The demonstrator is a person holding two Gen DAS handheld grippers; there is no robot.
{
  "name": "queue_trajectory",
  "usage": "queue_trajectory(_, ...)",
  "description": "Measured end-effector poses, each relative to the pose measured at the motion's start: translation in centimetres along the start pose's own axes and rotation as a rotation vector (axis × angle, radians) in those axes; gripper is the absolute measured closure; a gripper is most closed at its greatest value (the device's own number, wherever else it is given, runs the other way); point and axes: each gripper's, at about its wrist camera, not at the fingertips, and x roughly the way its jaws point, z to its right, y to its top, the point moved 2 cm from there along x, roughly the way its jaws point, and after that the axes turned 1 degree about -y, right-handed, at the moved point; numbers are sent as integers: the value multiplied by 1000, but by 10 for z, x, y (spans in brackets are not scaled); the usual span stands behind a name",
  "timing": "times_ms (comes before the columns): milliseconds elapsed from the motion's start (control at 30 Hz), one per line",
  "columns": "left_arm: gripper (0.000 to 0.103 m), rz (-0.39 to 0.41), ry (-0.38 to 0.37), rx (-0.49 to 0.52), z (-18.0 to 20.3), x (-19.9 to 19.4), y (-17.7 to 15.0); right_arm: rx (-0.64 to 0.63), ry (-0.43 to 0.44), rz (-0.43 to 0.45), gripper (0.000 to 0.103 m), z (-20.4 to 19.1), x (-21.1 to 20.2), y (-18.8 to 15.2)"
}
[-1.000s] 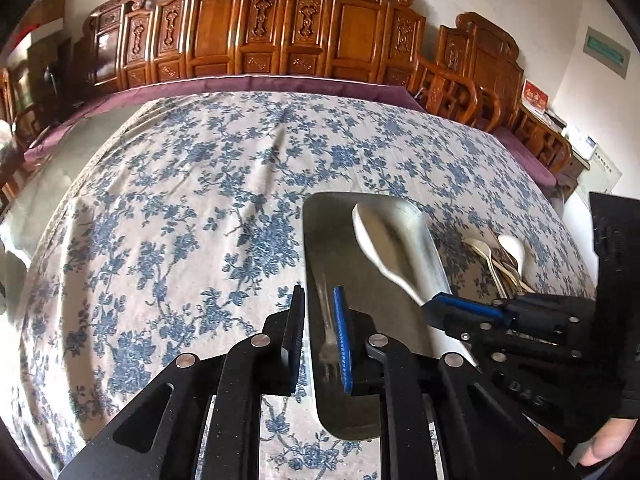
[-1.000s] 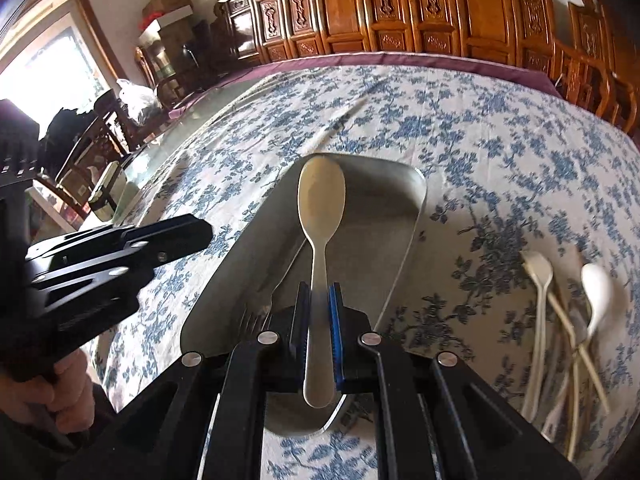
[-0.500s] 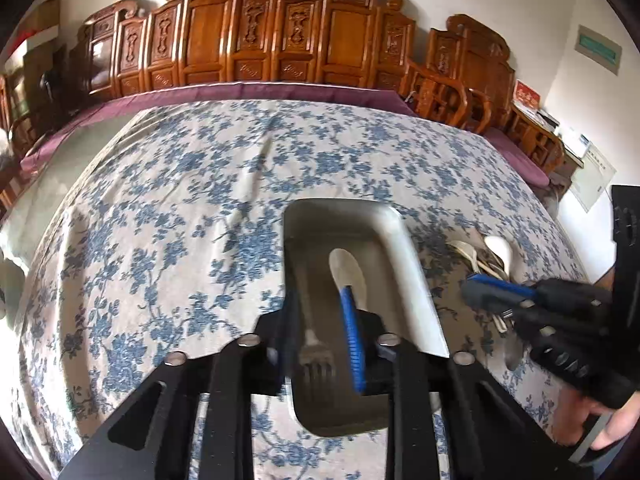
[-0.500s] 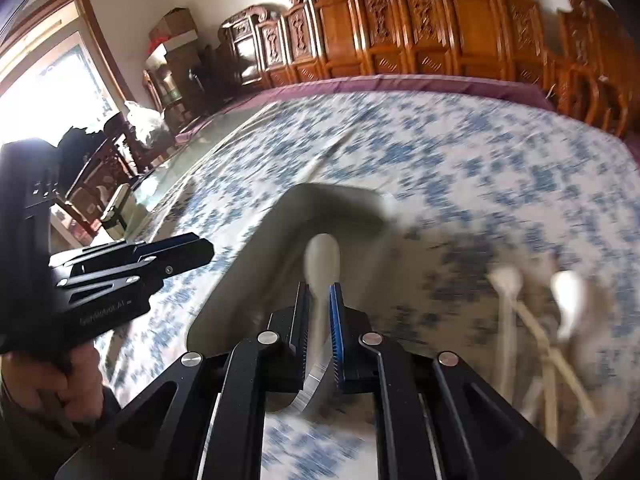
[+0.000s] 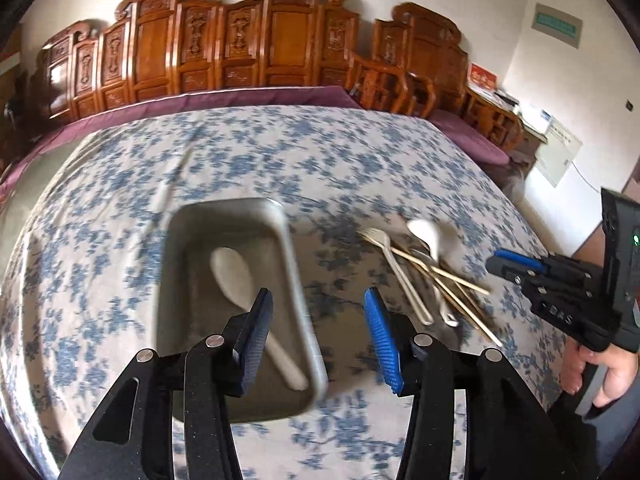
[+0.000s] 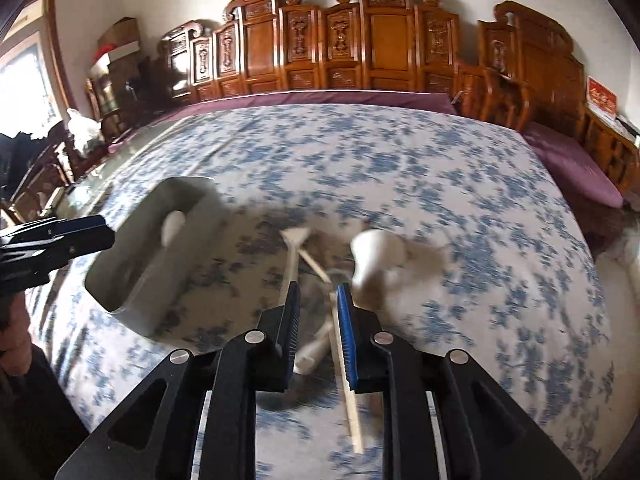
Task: Organize utensils
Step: 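Move the left tool to the pile and grasp a metal spoon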
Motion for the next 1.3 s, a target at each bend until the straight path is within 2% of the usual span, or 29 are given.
queue_trajectory(267,58,-57,-37,52,40,25,-15,41,-5,-20,82,24,8,-23)
queue_trajectory(400,58,-89,-59,70,55,38,-23,38,-5,-25,73,30,7,-31)
queue_trajectory(667,58,-166,-115,88,88,73,-36,48,-11,-58,73,40,11,-41)
queue_trajectory(1000,58,-224,-128,89,100,104,-46,42,-10,-52,73,40,10,-40)
queue_trajectory(1233,58,-185,-129,133,105,103,-52,48,-2,-37,73,39,8,-36)
queue_trajectory(1300,64,-180,-142,143,107,103,-53,48,-2,-37,73,39,8,-36)
